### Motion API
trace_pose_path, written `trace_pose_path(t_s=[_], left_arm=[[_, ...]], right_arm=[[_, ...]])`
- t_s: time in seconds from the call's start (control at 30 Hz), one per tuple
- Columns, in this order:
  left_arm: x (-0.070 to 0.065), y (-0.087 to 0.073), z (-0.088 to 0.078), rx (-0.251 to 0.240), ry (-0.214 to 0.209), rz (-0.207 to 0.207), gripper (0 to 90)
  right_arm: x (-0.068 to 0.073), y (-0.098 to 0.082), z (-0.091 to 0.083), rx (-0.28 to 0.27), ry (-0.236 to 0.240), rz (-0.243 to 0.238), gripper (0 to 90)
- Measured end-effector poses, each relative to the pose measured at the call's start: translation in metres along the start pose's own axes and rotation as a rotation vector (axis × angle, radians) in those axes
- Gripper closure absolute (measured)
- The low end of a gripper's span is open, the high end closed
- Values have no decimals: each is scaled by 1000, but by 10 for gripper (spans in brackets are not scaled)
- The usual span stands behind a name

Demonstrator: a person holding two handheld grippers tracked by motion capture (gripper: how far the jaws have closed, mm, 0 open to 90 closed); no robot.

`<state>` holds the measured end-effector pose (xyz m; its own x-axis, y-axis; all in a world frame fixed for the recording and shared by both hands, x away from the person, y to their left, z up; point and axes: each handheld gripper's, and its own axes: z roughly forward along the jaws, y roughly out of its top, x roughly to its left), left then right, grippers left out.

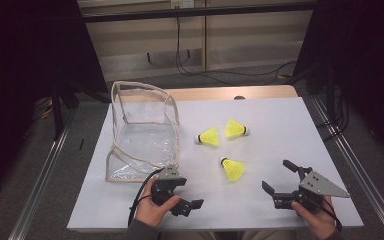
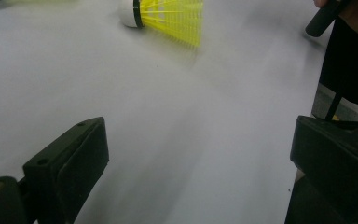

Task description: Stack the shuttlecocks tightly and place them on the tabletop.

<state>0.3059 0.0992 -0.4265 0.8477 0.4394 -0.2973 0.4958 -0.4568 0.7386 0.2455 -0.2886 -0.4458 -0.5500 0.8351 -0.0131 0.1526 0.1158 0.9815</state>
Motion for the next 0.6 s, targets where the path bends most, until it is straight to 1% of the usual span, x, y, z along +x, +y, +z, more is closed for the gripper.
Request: trace_pose_path(t_s=[0.03,0.07,0.23,0.27,0.4,0.47,0.53,0.6], left_arm=[[0,0,0,0,0,0,43],[2,-1,-3,-10,6,-4,43],[4,-3,-7,-13,8,-3,43],[5,-5,-9,-14,4,-5,43],[10,-7,-15,-24,11,-13,43],[12,-8,-17,-23,13,-14,42],[13,-9,-20,-26,13,-6,43],[14,-10,-23,-28,14,-9,43]], right_arm=[[0,0,0,0,0,0,24],[0,0,0,-1,-1,-2,24],[1,0,0,1,0,0,24],[1,0,0,2,1,0,24],[0,0,0,1,0,0,24],[0,0,0,0,0,1,24],[1,0,0,1,-1,-1,24],[1,0,0,0,1,-1,24]])
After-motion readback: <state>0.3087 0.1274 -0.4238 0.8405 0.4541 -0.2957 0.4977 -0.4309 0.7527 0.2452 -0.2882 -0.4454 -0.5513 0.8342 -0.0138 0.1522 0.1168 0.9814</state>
